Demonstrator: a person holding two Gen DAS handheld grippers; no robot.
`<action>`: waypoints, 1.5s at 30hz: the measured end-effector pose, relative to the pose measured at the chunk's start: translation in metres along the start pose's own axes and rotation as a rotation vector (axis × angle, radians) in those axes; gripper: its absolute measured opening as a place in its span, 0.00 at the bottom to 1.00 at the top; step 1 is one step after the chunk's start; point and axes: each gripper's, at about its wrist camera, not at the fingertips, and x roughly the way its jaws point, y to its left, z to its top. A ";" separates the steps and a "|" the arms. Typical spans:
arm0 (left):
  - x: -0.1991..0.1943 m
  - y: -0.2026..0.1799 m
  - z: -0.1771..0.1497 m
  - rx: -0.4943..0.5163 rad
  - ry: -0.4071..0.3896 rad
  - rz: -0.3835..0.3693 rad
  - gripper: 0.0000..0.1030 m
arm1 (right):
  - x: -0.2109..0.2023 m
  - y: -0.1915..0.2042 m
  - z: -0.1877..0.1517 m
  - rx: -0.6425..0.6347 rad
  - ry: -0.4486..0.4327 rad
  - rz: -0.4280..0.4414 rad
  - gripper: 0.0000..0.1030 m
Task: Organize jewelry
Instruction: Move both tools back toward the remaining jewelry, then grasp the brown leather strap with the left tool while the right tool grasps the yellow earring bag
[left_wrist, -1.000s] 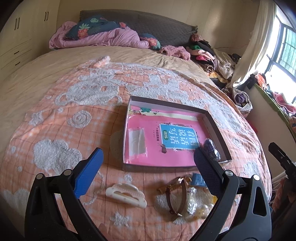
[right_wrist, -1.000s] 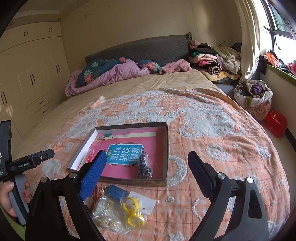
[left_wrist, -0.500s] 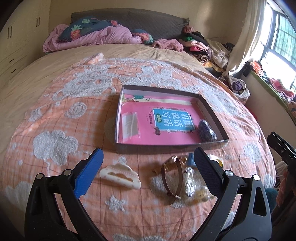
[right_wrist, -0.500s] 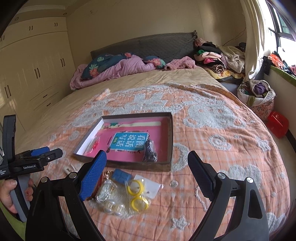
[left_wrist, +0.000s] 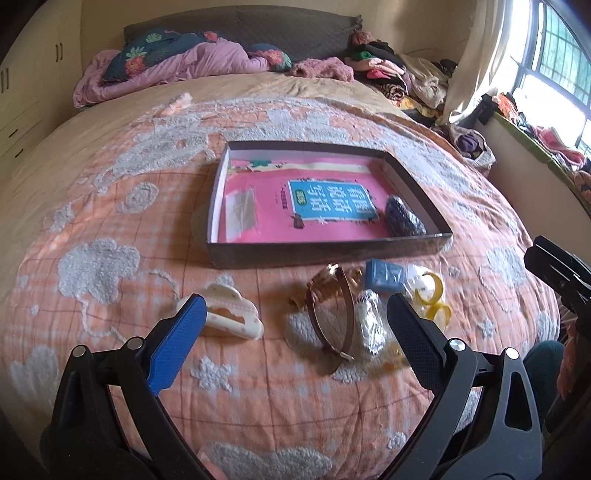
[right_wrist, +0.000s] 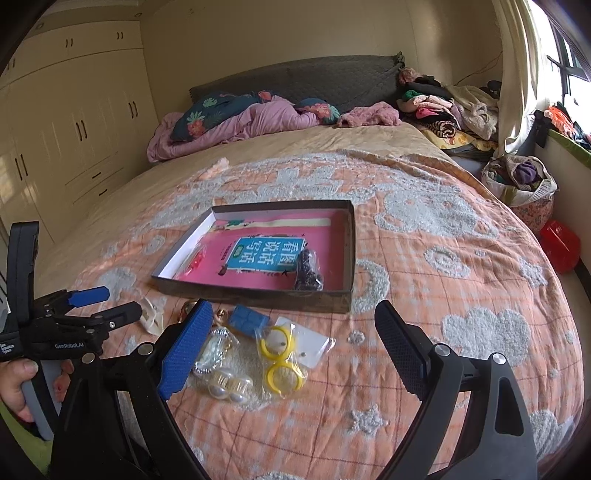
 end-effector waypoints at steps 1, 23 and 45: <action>0.001 -0.001 -0.002 0.004 0.004 0.000 0.89 | 0.000 0.000 -0.001 -0.002 0.003 0.001 0.86; 0.053 -0.002 -0.021 -0.033 0.159 -0.047 0.46 | 0.088 0.008 -0.042 -0.089 0.256 0.028 0.67; 0.067 -0.004 -0.016 -0.019 0.161 -0.051 0.03 | 0.073 -0.014 -0.035 -0.021 0.184 0.043 0.35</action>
